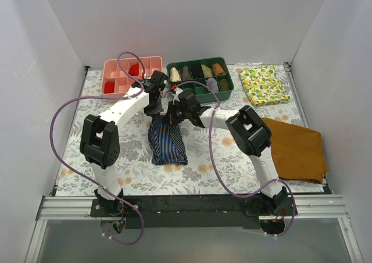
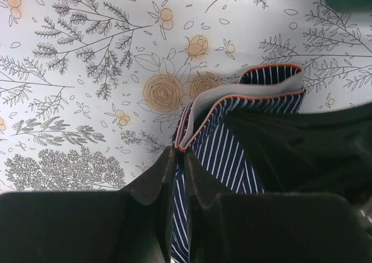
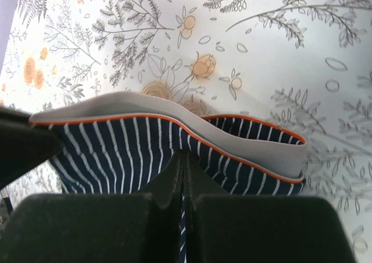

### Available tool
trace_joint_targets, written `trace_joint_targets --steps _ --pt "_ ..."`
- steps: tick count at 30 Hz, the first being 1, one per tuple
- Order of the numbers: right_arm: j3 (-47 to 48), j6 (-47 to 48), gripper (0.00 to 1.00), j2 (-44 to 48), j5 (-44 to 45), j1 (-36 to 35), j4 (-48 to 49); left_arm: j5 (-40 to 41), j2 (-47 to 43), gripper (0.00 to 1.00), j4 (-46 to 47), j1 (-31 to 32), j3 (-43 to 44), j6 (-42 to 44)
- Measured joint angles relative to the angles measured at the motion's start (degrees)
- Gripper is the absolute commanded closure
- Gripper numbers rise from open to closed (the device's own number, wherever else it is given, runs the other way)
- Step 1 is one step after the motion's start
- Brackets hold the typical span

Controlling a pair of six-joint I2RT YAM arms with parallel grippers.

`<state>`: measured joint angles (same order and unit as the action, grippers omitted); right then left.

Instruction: Roll the underwear

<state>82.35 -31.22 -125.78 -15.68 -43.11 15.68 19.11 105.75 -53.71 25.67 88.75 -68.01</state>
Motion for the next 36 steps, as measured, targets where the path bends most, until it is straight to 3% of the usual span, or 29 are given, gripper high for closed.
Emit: trace_joint_targets --steps 14,17,26,32,36 --pt "3.96 -2.38 0.98 -5.73 -6.32 1.53 1.07 -6.56 2.23 0.95 2.14 0.00 1.36 -2.73" --pt "1.42 -3.02 0.90 -5.18 -7.23 2.08 4.13 -8.26 3.67 0.96 3.37 0.00 2.73 -4.00" --pt "-11.13 -2.03 0.75 6.01 -3.26 3.37 6.43 -9.53 7.23 0.96 4.63 0.02 4.00 -6.86" --pt "-12.94 0.37 0.76 14.34 2.97 3.58 3.85 -9.99 7.26 0.96 5.20 0.02 4.04 -7.54" --pt "-14.25 1.62 0.83 17.79 7.23 3.78 0.72 -11.23 7.30 0.97 5.84 0.02 4.35 -7.74"
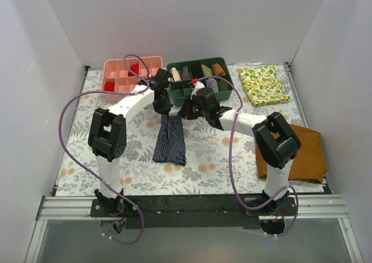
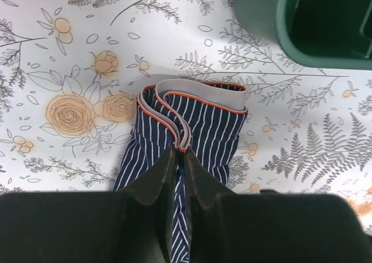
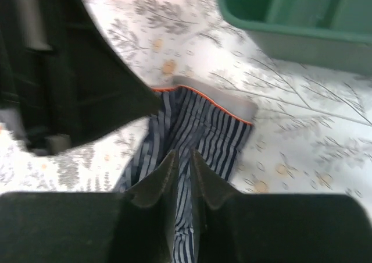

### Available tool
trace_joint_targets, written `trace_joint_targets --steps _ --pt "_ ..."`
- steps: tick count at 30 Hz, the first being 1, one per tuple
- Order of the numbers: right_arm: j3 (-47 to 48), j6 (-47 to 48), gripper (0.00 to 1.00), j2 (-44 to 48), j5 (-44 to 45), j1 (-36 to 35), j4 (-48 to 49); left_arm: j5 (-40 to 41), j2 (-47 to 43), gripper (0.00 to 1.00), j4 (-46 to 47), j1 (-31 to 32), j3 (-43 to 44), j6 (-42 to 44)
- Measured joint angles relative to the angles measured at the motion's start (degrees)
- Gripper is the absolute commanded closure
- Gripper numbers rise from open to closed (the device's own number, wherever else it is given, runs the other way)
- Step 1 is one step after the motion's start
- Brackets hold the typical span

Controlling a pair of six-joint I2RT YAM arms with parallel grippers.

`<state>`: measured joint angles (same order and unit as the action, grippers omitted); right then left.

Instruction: Roll the underwear

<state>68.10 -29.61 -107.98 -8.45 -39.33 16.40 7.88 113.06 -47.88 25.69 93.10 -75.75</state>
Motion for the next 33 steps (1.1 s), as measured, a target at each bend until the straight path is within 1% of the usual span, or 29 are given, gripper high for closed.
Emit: trace_joint_targets --steps 5,11,22,33 --pt "-3.52 0.02 0.88 0.00 2.78 0.57 -3.96 -1.38 0.02 0.97 0.57 0.02 0.85 -0.15" --pt "-4.90 -0.20 0.89 -2.67 4.22 0.85 -8.13 -2.49 0.24 0.98 0.83 0.13 1.05 -0.13" --pt "-3.39 -0.17 0.89 -4.48 1.66 1.03 -7.58 -3.41 4.90 0.98 1.40 2.05 3.61 -0.17" --pt "-3.37 -0.46 0.90 -5.01 -0.79 1.07 -6.43 -4.50 5.49 0.98 1.68 3.06 4.48 -1.22"
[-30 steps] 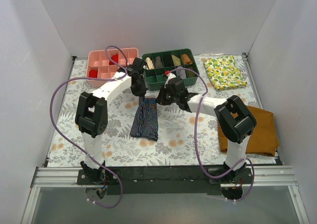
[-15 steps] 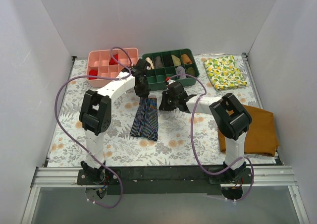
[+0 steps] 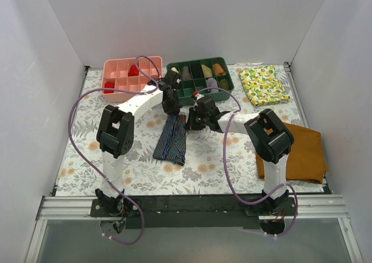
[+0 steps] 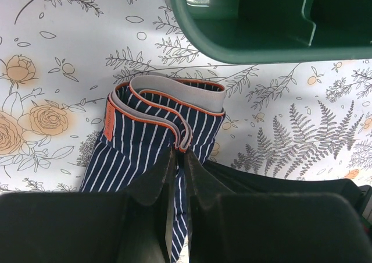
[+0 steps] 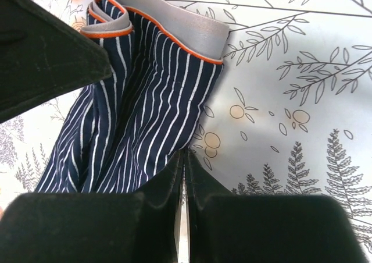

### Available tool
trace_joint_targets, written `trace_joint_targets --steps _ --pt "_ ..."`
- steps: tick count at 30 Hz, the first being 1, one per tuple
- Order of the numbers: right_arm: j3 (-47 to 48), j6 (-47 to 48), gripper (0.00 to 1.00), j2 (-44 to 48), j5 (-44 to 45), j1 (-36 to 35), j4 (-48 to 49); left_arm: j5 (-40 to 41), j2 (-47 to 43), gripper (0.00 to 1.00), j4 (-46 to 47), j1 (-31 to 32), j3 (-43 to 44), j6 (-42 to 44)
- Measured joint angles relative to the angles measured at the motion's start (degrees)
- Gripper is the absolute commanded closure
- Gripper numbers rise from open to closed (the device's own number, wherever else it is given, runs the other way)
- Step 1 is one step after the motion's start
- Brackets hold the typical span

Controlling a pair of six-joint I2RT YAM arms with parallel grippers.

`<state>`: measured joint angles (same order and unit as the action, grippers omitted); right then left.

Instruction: Roll the underwear

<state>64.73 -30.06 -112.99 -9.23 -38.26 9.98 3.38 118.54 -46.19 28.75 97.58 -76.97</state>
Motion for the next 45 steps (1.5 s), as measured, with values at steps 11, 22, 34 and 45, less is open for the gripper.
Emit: trace_joint_targets --steps 11,22,34,45 --pt "0.00 -1.25 0.90 -0.59 -1.27 0.00 1.09 -2.67 0.68 0.98 1.29 1.42 0.39 -0.39" --pt "-4.66 -3.28 0.85 2.97 3.87 -0.17 2.21 -3.96 2.29 0.95 1.86 2.29 0.79 -0.39" --pt "-13.73 -4.15 0.78 12.68 11.45 -0.04 -1.81 -7.50 4.52 0.71 4.13 2.27 0.79 -0.46" --pt "-22.43 -4.13 0.78 25.18 10.58 0.00 -3.78 -9.84 5.22 0.40 6.47 2.27 0.79 -0.79"
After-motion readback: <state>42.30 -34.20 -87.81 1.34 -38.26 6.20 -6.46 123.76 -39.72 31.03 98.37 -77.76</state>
